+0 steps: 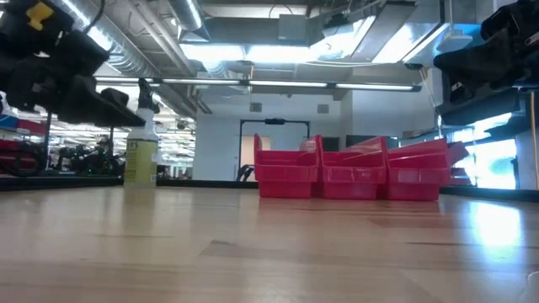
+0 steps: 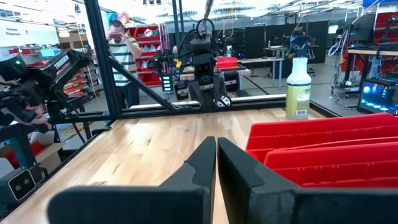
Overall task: Sort silverware
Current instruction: Return to Home Position
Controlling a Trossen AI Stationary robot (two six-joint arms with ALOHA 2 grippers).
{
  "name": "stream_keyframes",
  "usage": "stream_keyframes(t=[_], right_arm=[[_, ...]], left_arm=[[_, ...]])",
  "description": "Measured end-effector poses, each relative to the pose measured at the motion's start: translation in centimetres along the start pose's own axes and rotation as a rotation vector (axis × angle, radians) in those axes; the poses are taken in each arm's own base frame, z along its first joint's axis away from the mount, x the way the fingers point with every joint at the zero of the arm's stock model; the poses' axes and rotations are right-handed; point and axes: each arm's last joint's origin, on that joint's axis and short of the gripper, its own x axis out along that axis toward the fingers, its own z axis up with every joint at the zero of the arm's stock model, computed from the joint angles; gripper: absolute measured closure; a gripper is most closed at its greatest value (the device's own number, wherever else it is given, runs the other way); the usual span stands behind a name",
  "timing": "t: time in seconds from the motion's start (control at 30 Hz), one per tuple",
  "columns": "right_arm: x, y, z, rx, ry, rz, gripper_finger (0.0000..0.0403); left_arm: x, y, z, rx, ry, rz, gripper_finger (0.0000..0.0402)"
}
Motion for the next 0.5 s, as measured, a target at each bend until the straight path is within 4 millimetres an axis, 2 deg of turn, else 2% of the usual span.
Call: stream_keyframes(t=[0.5], right_arm=[[0.0, 0.0, 0.0, -0.006, 0.0, -0.002, 0.0402]], left_arm=[[-2.1, 0.5, 1.4, 0.053, -0.214, 0.026, 0.0274]])
